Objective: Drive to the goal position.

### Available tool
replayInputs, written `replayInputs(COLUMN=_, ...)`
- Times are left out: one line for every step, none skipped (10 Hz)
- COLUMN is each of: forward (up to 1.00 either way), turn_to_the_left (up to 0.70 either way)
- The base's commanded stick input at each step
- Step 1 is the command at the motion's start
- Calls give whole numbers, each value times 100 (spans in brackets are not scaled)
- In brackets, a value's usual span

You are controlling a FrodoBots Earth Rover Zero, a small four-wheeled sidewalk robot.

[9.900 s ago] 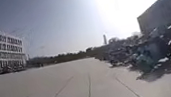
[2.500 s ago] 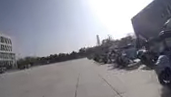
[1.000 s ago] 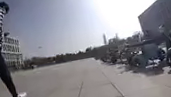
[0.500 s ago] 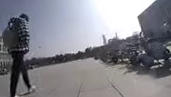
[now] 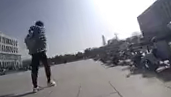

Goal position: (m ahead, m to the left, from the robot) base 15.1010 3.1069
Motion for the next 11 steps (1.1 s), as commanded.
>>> replayInputs(forward=50, turn_to_the_left=0)
replayInputs(forward=50, turn_to_the_left=0)
replayInputs(forward=50, turn_to_the_left=0)
replayInputs(forward=50, turn_to_the_left=0)
replayInputs(forward=50, turn_to_the_left=0)
replayInputs(forward=50, turn_to_the_left=0)
replayInputs(forward=50, turn_to_the_left=0)
replayInputs(forward=50, turn_to_the_left=0)
replayInputs(forward=50, turn_to_the_left=0)
replayInputs(forward=50, turn_to_the_left=0)
replayInputs(forward=50, turn_to_the_left=0)
